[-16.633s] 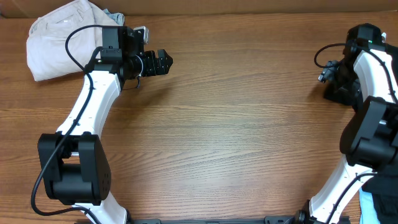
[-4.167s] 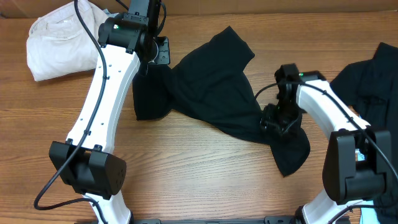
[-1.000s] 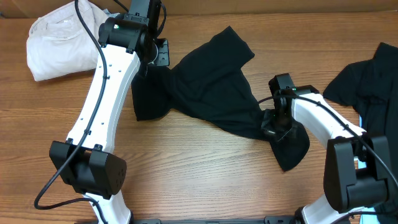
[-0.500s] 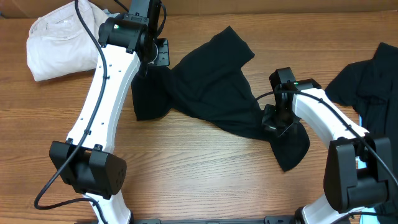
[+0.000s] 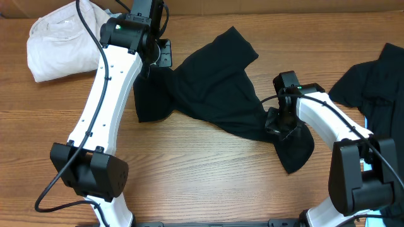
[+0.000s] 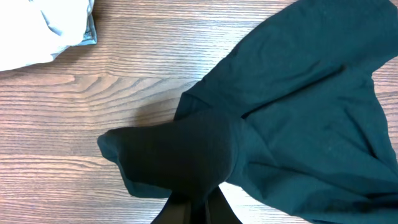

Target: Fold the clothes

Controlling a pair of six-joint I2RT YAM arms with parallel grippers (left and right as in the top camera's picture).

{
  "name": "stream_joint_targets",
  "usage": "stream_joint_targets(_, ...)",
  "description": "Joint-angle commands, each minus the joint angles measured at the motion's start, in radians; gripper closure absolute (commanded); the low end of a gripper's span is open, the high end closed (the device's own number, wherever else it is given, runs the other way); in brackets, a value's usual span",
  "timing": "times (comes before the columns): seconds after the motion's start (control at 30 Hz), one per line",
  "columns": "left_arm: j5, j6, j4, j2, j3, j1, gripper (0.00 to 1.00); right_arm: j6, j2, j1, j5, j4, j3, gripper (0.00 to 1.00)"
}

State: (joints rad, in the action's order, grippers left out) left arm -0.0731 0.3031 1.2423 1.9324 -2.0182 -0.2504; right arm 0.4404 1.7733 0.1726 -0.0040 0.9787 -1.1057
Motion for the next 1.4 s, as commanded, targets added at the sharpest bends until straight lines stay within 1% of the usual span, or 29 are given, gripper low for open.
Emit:
stream_joint_targets(0.0, -0.016, -0.019, 0.002, 0.010, -0.011, 0.004, 0.96, -0.002, -0.026, 0.002, -0.017, -0.006, 0.008, 0.67)
stream_joint_targets(0.17, -0.016, -0.019, 0.000, 0.010, -0.011, 0.005, 0.96, -0.002, -0.026, 0.004, -0.042, -0.040, 0.037, 0.67)
stream_joint_targets(0.4, -0.016, -0.019, -0.010, 0.010, -0.011, 0.005, 0.96, -0.002, -0.026, 0.004, -0.042, -0.044, 0.039, 0.68)
stream_joint_targets(0.47, -0.016, -0.019, -0.010, 0.010, -0.011, 0.005, 0.96, -0.002, -0.026, 0.004, -0.043, -0.047, 0.039, 0.75)
stream_joint_targets(0.53, -0.016, -0.019, -0.010, 0.010, -0.011, 0.006, 0.96, -0.001, -0.027, 0.004, -0.043, -0.049, 0.037, 0.86)
stream_joint_targets(0.63, -0.016, -0.019, -0.010, 0.010, -0.011, 0.006, 0.96, -0.001, -0.027, 0.004, -0.043, -0.050, 0.032, 0.95)
stream_joint_targets(0.87, -0.016, -0.019, -0.017, 0.008, -0.013, 0.012, 0.96, 0.001, -0.035, 0.004, -0.070, -0.026, -0.018, 0.96)
stream_joint_targets(1.0, 0.004, -0.019, -0.011, -0.009, -0.073, 0.024, 0.96, -0.006, -0.082, 0.004, -0.072, 0.067, -0.125, 0.96)
stream_joint_targets(1.1, 0.019, -0.019, 0.008, -0.035, -0.177, 0.032, 0.96, -0.037, -0.142, 0.004, -0.071, 0.167, -0.265, 0.96)
stream_joint_targets(1.23, 0.018, -0.019, 0.044, -0.077, -0.363, 0.035, 0.96, -0.053, -0.212, 0.000, -0.059, 0.305, -0.494, 0.96)
stream_joint_targets(1.37, 0.018, -0.019, 0.063, -0.141, -0.507, 0.035, 0.96, -0.056, -0.264, -0.019, -0.040, 0.427, -0.745, 0.96)
